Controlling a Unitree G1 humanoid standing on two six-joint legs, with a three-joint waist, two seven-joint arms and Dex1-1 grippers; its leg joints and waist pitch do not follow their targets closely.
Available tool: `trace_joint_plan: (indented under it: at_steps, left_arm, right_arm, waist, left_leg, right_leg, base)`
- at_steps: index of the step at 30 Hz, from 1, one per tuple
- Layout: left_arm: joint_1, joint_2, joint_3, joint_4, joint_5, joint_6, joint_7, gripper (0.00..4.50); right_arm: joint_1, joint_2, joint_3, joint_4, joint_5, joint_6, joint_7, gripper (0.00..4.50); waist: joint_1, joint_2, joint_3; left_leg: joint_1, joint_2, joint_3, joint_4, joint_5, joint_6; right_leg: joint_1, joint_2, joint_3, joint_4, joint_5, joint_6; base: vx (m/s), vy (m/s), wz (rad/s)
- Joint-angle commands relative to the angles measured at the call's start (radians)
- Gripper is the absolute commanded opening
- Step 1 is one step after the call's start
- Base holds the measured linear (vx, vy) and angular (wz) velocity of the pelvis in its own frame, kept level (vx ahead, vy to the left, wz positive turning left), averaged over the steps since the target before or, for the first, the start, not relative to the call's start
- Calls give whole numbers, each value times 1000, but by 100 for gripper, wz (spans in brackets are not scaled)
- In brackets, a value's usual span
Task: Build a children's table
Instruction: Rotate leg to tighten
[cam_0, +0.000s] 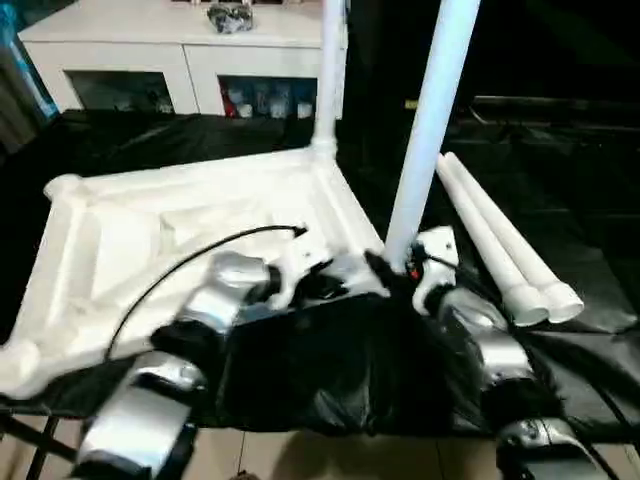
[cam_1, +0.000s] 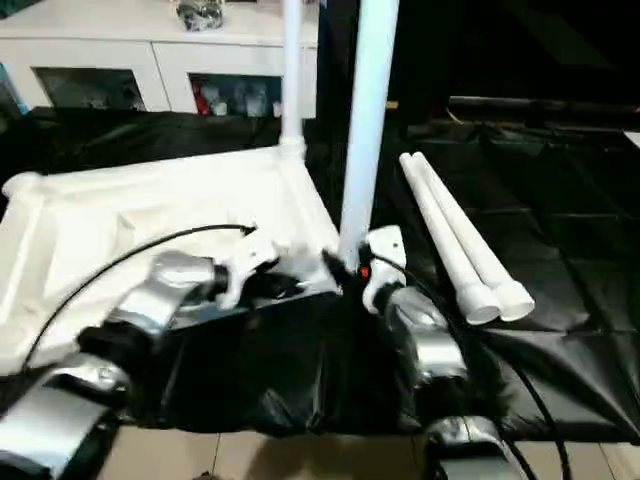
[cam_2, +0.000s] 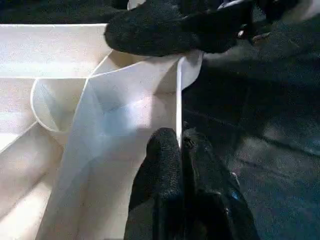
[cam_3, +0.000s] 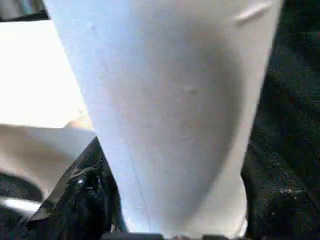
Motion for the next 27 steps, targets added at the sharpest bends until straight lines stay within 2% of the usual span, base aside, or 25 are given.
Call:
trace_joint_plan:
  at_steps: [1, 3, 5, 8, 9, 13, 15, 20, 21, 23, 24, 25, 27]
  left_arm:
    - [7, -62, -30, -25, -31, -24, -15, 0]
    - [10, -49, -32, -26, -31, -40, -37, 0]
    - [16, -33, -30, -33, -30, -57, -60, 0]
    - [23, -6, -31, -46, -33, -80, -99, 0]
    - [25, 8, -34, -48, -33, -91, -117, 0]
    - [32, 47, -46, -59, -36, -118, -189, 0]
    - [33, 73, -49, -58, -37, -132, -228, 0]
    - [37, 111, -53, -58, -44, -151, -303, 0]
    - [35, 119, -51, -56, -52, -154, -327, 0]
    - [33, 123, -48, -54, -59, -153, -344, 0]
    - [31, 127, -47, -52, -67, -151, -368, 0]
    - [31, 127, -47, -52, -67, -151, -368, 0]
    - [27, 138, -54, -44, -71, -163, -400, 0]
  right_arm:
    - [2, 46, 57, 47, -5, 21, 49, 345]
    - [5, 29, 68, 37, -8, 17, 86, 379]
    - [10, 12, 75, 27, -11, 14, 125, 385]
    - [17, -26, 92, 13, -14, 9, 200, 415]
    - [21, -46, 102, 4, -9, 14, 248, 415]
    - [39, -101, 141, -32, 3, 33, 394, 415]
    - [51, -136, 170, -65, 17, 53, 512, 415]
    - [67, -194, 219, -120, 46, 100, 685, 415]
    - [68, -211, 235, -134, 55, 126, 739, 415]
    - [67, -222, 246, -143, 60, 142, 774, 415]
    - [65, -231, 259, -147, 60, 153, 805, 415]
    - [65, -231, 259, -147, 60, 153, 805, 401]
    - [63, -245, 278, -157, 57, 171, 846, 392]
  waist:
    - [-3, -6, -43]
    - [-1, -6, -47]
    - [0, -6, -49]
    - [0, -5, -51]
    - [0, -7, -52]
    - [5, -6, -53]
    - [7, -5, -51]
    - [9, -4, -48]
    - [10, -16, -48]
    - [13, -10, -48]
    - [13, -18, -49]
    - [16, -14, -49]
    - [18, -17, -49]
  left_leg:
    - [7, 46, -24, -68, -265, 29]
    - [6, 47, -22, -65, -246, 39]
    - [2, 47, -21, -63, -230, 48]
    - [1, 47, -21, -62, -210, 57]
    - [-2, 47, -19, -59, -191, 67]
    - [-3, 49, -16, -56, -173, 83]
    - [-4, 50, -16, -56, -189, 87]
    - [1, 53, -17, -60, -222, 75]
    - [1, 54, -17, -60, -226, 74]
    - [2, 55, -17, -61, -218, 73]
    - [1, 55, -16, -60, -213, 73]
    - [1, 55, -17, -60, -205, 73]
    - [1, 55, -16, -59, -197, 72]
  right_leg:
    - [28, -95, 55, -96, -370, -154]
    - [30, -93, 56, -90, -302, -167]
    - [35, -93, 55, -85, -258, -179]
    - [39, -92, 53, -81, -228, -186]
    - [41, -90, 53, -77, -186, -197]
    - [43, -87, 49, -71, -151, -210]
    - [44, -87, 49, -74, -164, -208]
    - [40, -90, 49, -79, -236, -205]
    - [40, -89, 49, -81, -260, -197]
    - [38, -92, 50, -79, -260, -198]
    - [38, -92, 49, -79, -256, -198]
    - [38, -92, 49, -77, -248, -202]
    - [38, -92, 50, -75, -232, -206]
  base:
    - [0, 0, 0]
    - [0, 0, 0]
    - [0, 0, 0]
    - [0, 0, 0]
    - [0, 0, 0]
    - [0, 0, 0]
    - [0, 0, 0]
    - [0, 0, 0]
    - [0, 0, 0]
    - [0, 0, 0]
    - [0, 0, 0]
    - [0, 0, 0]
    - [0, 0, 0]
